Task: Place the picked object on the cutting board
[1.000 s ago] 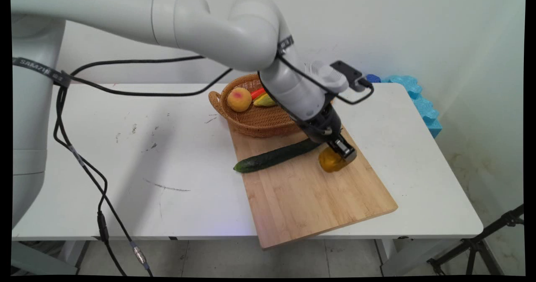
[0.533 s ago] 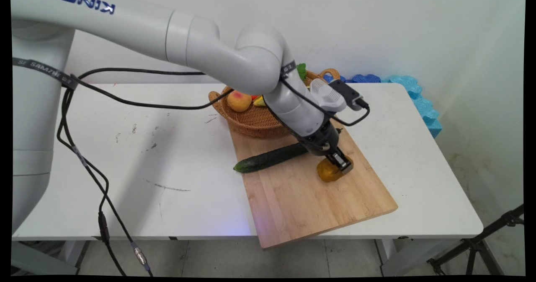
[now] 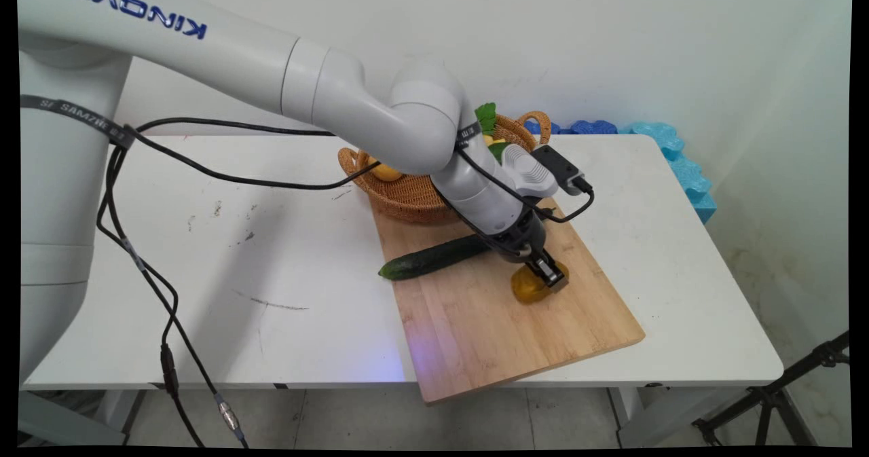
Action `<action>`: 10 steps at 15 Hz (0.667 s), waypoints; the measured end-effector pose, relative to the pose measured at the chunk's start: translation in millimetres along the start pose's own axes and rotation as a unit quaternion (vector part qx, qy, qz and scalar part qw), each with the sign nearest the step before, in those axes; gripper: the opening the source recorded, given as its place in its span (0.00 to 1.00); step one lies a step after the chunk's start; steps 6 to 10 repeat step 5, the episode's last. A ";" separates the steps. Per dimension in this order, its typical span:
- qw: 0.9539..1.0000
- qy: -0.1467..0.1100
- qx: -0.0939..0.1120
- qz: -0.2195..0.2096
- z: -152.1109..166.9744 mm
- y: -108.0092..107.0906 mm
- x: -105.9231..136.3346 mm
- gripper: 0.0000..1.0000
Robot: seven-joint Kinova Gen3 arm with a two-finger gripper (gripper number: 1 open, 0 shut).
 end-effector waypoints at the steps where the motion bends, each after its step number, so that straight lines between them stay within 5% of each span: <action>1: 1.000 0.001 0.000 0.000 1.0 -0.3 -0.4 1.00; 10: 1.000 0.006 0.000 0.002 2.8 -2.1 -0.8 1.00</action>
